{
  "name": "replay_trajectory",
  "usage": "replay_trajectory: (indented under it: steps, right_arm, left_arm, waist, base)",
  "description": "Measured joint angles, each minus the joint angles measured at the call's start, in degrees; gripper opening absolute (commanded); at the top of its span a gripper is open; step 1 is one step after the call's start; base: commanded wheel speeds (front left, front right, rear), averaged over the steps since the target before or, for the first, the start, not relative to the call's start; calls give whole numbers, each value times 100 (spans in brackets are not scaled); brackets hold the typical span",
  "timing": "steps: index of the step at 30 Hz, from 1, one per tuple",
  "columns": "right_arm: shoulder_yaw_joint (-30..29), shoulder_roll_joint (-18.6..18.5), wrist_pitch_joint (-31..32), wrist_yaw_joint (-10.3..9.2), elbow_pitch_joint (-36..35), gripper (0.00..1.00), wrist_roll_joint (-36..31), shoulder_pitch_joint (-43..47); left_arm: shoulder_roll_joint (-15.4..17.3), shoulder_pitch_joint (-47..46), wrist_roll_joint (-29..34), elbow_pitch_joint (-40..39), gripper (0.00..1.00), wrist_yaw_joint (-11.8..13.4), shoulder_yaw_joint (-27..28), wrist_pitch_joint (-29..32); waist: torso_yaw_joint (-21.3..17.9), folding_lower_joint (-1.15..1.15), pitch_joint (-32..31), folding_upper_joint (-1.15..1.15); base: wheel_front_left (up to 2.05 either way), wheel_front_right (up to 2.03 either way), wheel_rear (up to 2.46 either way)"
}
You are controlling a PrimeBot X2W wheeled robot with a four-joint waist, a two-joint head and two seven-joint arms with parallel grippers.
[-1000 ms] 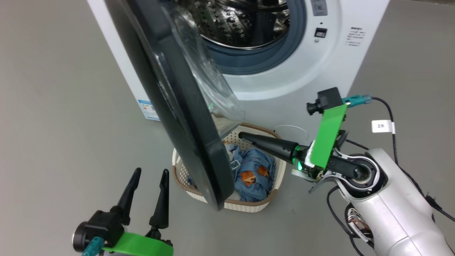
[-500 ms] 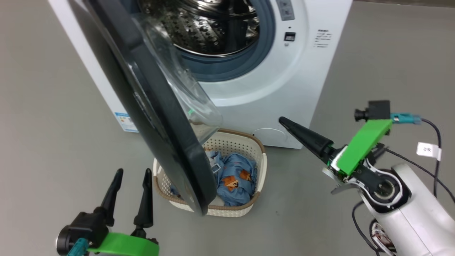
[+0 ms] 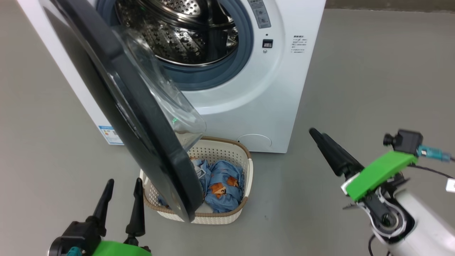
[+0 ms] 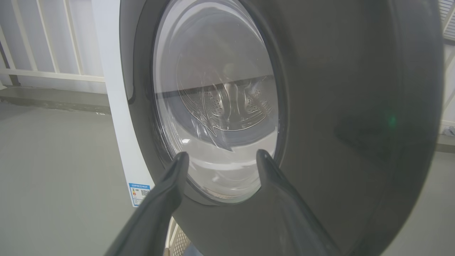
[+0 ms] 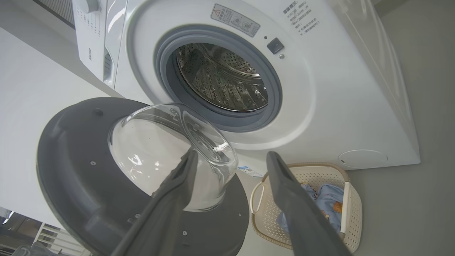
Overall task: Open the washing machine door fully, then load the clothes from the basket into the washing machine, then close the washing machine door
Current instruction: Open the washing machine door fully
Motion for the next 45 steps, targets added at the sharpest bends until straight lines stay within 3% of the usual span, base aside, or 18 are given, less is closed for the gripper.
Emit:
replay_trajectory:
  steps: [6,12,20,32,45]
  right_arm:
    - [650,-350,-1123,0,258,100,-164,43]
    - [879,-531,-1454,0,534,100,-467,108]
    - [-382,-265,-1460,1,527,100,-1900,627]
    - [-1358,140,-1460,1,216,100,-4291,1270]
    - [-1829,426,-1460,1,129,100,-5214,1713]
  left_arm:
    - [4,86,1,-1,100,0,58,0]
    - [11,203,35,0,100,0,120,0]
    - [35,237,40,-2,100,0,191,0]
    - [38,308,40,0,100,0,209,0]
    - [38,319,42,13,100,0,193,0]
  waist:
    - [-79,0,-79,0]
    - [-153,0,-152,0]
    - [-237,0,-209,0]
    - [-251,0,-229,0]
    - [-187,0,-209,0]
  base:
    - [0,0,0]
    - [0,0,0]
    - [0,0,0]
    - [0,0,0]
    - [0,0,0]
